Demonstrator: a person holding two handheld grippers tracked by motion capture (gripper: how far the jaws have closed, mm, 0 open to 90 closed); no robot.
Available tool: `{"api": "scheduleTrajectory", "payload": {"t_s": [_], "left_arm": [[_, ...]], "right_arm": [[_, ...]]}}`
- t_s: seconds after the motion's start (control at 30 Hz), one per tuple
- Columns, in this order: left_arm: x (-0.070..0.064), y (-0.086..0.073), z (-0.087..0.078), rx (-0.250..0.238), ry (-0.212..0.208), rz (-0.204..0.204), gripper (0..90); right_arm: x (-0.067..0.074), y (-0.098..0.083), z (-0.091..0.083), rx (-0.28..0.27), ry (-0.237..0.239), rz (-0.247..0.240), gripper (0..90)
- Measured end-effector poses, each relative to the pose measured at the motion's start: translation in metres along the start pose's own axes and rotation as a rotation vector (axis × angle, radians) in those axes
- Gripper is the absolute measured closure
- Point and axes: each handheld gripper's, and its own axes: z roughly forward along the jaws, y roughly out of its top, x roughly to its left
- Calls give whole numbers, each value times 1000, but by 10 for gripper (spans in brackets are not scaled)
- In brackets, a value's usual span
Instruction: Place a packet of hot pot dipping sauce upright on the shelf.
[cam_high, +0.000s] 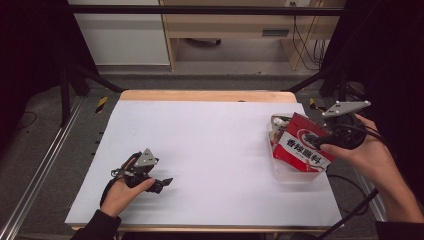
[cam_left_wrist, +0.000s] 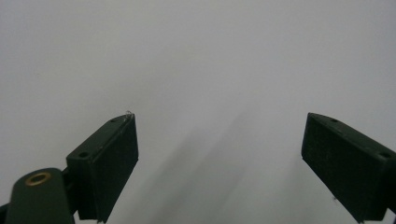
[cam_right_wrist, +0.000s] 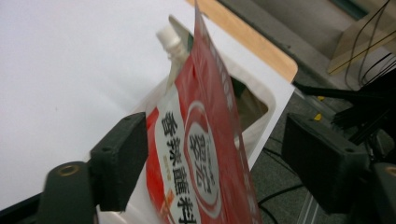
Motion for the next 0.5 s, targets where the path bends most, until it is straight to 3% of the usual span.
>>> {"api": "scheduleTrajectory", "payload": {"t_s": [0.27, 0.5], "left_arm": [[-1, 0, 0, -4, -2, 0, 111], [1, 0, -1, -6, 3, -2, 111]], "right_arm": [[19, 31, -6, -53, -37, -44, 182], [38, 57, -4, -93, -46, -48, 164]]}}
